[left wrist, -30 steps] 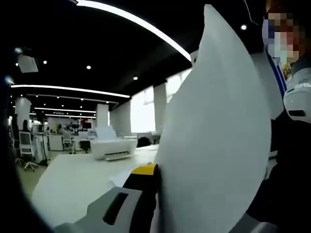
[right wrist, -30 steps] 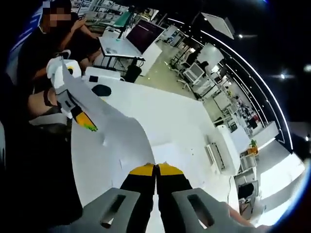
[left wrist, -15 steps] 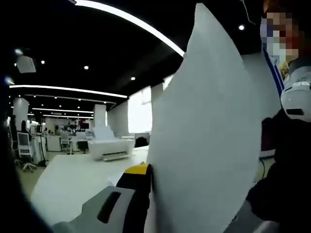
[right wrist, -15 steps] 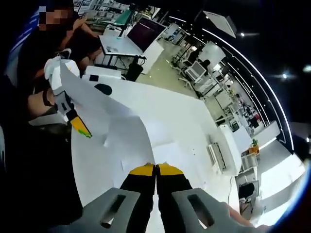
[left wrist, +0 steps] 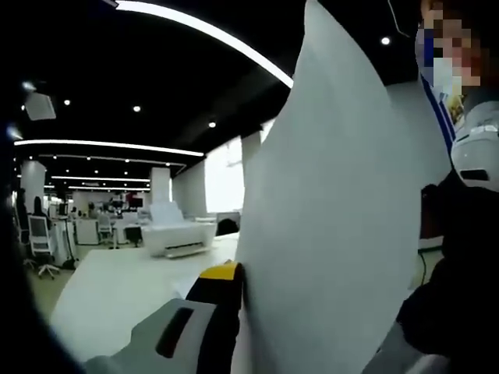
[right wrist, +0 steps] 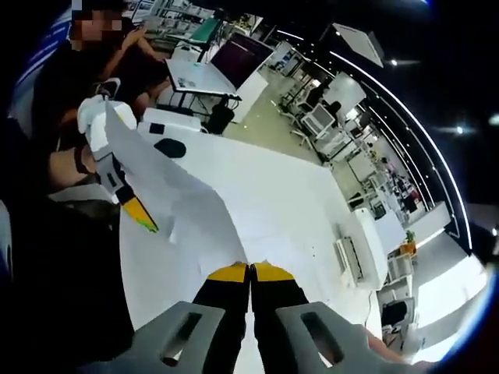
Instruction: Organize the stack of printing papers by aligning and flattening the scattered papers on the table
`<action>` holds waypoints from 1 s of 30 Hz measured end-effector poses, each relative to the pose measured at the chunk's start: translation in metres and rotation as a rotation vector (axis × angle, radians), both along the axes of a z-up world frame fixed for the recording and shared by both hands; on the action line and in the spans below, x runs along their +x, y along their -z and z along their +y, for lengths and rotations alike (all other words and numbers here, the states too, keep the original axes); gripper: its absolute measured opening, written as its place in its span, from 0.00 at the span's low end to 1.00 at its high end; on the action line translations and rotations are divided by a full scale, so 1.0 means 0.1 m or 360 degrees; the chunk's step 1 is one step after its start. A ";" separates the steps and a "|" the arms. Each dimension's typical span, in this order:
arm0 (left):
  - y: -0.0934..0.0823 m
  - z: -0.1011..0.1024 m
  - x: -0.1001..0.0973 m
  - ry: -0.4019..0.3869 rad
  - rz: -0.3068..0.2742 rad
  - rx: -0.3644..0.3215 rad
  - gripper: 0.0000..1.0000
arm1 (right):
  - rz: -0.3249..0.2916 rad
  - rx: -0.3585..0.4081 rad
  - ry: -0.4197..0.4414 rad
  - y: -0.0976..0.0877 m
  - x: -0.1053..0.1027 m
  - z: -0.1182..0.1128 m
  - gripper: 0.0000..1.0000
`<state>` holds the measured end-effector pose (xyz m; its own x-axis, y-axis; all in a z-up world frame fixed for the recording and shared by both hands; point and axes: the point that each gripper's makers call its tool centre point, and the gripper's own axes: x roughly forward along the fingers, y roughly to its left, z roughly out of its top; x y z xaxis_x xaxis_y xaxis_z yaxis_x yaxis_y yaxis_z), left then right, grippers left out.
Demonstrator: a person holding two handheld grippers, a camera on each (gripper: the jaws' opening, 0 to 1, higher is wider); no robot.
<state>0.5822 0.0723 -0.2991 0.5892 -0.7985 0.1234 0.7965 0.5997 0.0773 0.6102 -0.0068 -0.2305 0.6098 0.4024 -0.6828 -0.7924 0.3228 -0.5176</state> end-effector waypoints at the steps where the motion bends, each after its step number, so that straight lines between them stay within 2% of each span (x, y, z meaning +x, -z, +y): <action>1: 0.00 0.00 0.00 -0.0002 0.0000 -0.0002 0.29 | 0.0005 0.0006 -0.0008 -0.01 -0.02 0.01 0.00; 14: 0.00 0.00 -0.01 0.0001 -0.0001 -0.0006 0.29 | 0.0080 0.0124 -0.0157 -0.07 -0.21 0.28 0.00; 30: 0.00 0.00 -0.01 0.0002 0.0003 -0.0012 0.29 | 0.0113 0.0155 -0.0261 -0.06 -0.35 0.55 0.00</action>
<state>0.5816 0.0724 -0.2990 0.5883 -0.7984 0.1284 0.7975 0.5991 0.0714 0.5754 0.0487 -0.2248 0.4822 0.5587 -0.6748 -0.8720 0.2319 -0.4311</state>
